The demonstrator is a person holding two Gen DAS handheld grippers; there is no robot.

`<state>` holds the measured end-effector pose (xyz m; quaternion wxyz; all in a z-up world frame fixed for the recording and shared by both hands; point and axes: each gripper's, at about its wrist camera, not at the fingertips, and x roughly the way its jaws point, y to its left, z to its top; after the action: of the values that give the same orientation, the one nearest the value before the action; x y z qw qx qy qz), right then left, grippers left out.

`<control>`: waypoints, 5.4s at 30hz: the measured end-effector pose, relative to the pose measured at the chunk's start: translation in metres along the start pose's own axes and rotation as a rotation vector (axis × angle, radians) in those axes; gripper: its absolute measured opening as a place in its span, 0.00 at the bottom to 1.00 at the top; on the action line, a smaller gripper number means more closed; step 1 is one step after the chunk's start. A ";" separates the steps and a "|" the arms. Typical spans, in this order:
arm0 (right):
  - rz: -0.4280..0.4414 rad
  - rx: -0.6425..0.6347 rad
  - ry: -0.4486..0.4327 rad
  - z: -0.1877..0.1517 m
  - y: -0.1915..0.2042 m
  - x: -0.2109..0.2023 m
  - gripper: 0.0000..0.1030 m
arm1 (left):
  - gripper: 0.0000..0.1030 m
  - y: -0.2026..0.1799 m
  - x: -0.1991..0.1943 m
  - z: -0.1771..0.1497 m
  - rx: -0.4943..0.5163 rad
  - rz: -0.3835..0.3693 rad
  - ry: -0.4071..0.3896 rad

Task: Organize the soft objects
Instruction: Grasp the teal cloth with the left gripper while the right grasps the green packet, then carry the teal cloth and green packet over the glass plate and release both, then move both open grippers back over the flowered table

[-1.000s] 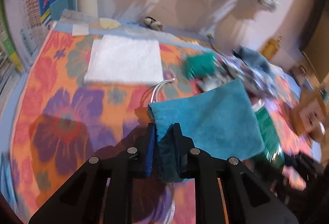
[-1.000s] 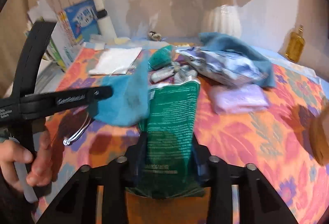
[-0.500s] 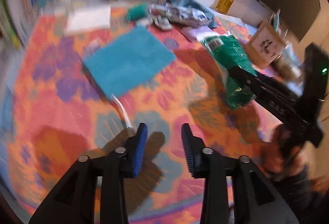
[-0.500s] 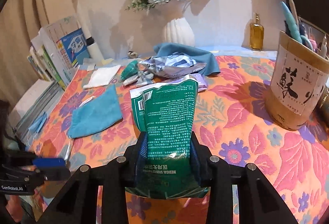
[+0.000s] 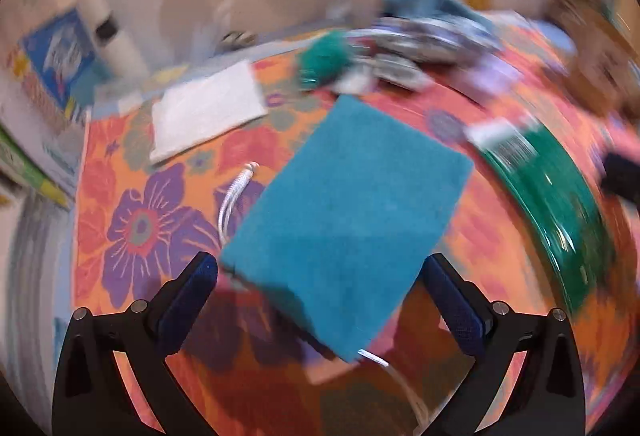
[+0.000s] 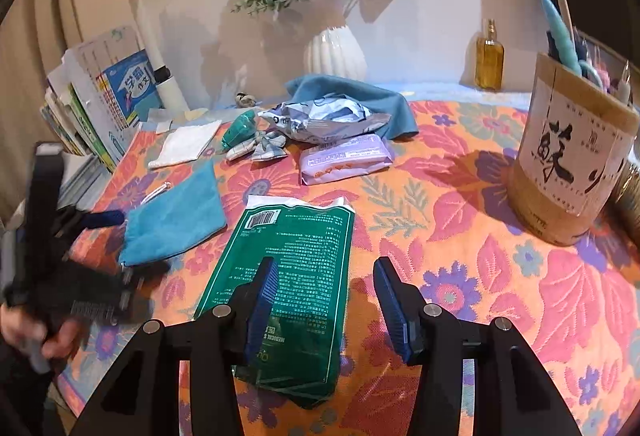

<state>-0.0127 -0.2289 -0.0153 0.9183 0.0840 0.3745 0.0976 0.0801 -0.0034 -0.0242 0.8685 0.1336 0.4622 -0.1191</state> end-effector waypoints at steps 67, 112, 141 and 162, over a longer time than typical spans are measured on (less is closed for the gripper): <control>-0.353 0.398 -0.484 0.096 -0.214 -0.259 0.39 | 0.17 -0.281 -0.189 0.181 -0.047 -0.755 -0.397; 0.079 0.315 -0.192 0.117 -0.193 -0.200 0.97 | 0.97 -0.054 -0.311 0.055 -0.145 -0.288 -0.583; -0.108 -0.077 0.146 -0.005 -0.002 0.026 1.00 | 0.99 0.033 -0.034 -0.066 -0.419 -0.044 -0.119; -0.141 -0.119 0.185 -0.008 0.005 0.032 1.00 | 0.99 0.018 -0.027 -0.063 -0.324 0.055 -0.069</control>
<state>0.0037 -0.2153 -0.0411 0.8876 -0.0066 0.4563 0.0619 0.0225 0.0368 -0.0332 0.8970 0.0004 0.4414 -0.0237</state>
